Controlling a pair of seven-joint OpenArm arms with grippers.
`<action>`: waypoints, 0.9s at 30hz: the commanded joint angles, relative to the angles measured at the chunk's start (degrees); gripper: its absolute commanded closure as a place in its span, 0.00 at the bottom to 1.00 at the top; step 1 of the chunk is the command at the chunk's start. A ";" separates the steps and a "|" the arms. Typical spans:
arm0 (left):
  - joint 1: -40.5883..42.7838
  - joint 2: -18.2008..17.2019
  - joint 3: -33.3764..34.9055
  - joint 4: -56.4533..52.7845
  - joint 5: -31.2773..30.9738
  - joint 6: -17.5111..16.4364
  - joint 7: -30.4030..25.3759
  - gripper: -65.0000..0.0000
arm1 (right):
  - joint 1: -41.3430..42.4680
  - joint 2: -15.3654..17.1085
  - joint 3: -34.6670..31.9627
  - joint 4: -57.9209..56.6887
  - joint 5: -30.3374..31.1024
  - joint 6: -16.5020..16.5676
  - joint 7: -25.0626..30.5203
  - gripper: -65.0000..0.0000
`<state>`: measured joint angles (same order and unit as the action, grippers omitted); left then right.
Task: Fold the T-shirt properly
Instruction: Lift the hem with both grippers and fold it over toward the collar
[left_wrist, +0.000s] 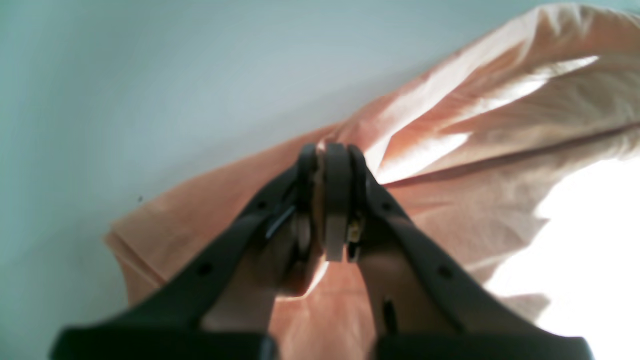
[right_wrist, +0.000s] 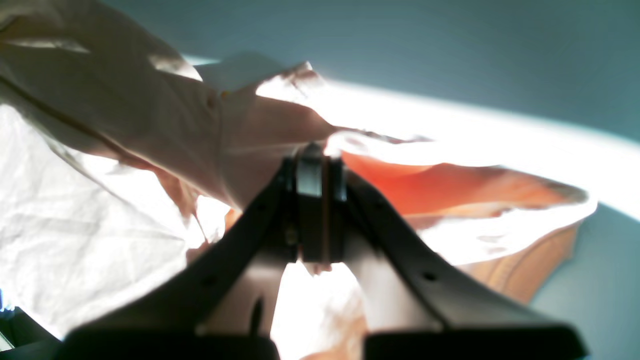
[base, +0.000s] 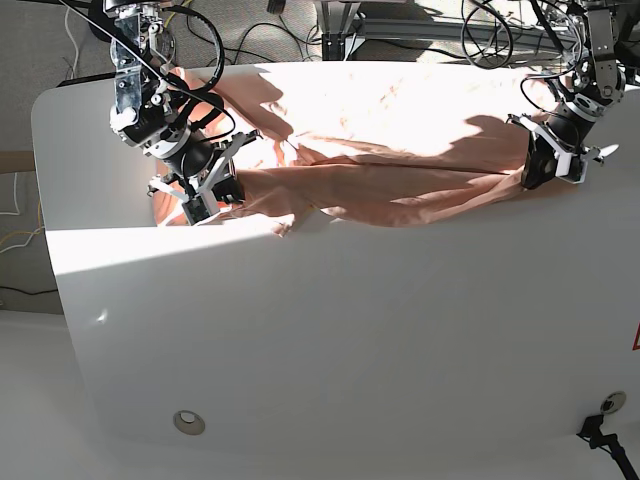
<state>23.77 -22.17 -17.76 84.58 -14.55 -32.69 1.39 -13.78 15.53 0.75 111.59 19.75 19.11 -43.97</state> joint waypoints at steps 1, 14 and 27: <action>0.27 -0.99 -2.86 1.62 -0.97 0.03 -1.78 1.00 | -0.24 0.43 0.34 2.04 0.43 0.09 1.46 1.00; 1.33 0.50 -7.52 1.62 -0.88 0.03 -1.70 1.00 | -3.76 1.48 2.19 2.48 0.43 0.27 1.46 1.00; 2.65 0.33 -7.52 1.71 -0.71 -7.31 6.66 0.83 | -7.54 2.80 2.19 2.30 0.43 0.01 1.46 0.75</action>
<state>26.52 -20.84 -24.71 85.41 -14.44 -40.32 8.60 -21.65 17.78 2.63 112.81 19.66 19.09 -43.81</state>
